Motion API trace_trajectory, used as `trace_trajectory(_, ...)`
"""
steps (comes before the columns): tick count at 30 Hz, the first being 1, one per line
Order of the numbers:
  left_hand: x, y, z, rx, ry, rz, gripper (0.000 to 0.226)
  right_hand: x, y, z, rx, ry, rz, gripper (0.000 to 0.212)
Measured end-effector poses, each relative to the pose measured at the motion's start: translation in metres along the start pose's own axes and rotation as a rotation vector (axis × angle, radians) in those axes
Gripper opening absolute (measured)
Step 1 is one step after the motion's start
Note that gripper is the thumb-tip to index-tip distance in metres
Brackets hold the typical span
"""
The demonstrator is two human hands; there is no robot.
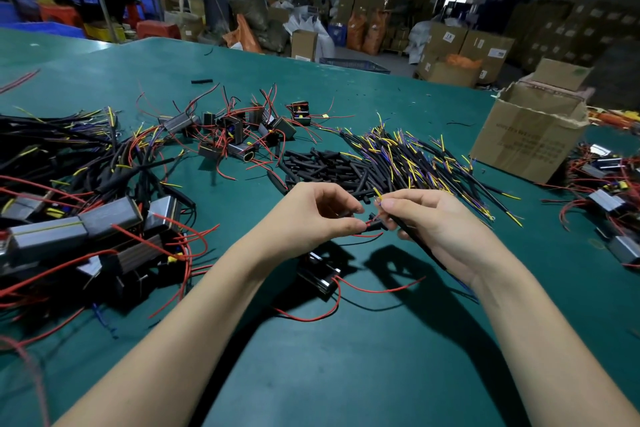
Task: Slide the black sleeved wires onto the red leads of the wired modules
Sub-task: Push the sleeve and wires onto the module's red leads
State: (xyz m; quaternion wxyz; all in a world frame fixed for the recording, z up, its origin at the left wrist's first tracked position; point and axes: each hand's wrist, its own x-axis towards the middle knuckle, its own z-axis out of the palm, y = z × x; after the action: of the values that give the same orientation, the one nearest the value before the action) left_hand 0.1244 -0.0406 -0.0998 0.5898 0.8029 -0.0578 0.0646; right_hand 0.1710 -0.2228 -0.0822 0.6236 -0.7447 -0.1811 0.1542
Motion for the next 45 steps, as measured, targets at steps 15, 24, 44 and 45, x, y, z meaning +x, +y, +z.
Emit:
trace_trajectory(15, -0.002, 0.0, -0.002, -0.091, -0.007, 0.028, 0.011, 0.0, -0.001, 0.005, -0.19, 0.011, -0.07, 0.011)
trace_trajectory(24, -0.003, 0.004, 0.0, -0.06, 0.034, 0.026, 0.004, -0.001, -0.002, 0.009, -0.175, 0.031, -0.068, 0.012)
trace_trajectory(44, -0.004, 0.011, -0.004, -0.016, 0.041, -0.22, 0.017, -0.007, -0.003, 0.019, -0.561, 0.032, -0.583, 0.015)
trace_trajectory(45, -0.004, 0.01, -0.004, -0.027, 0.047, -0.2, 0.016, -0.007, -0.002, 0.019, -0.536, 0.025, -0.557, 0.015)
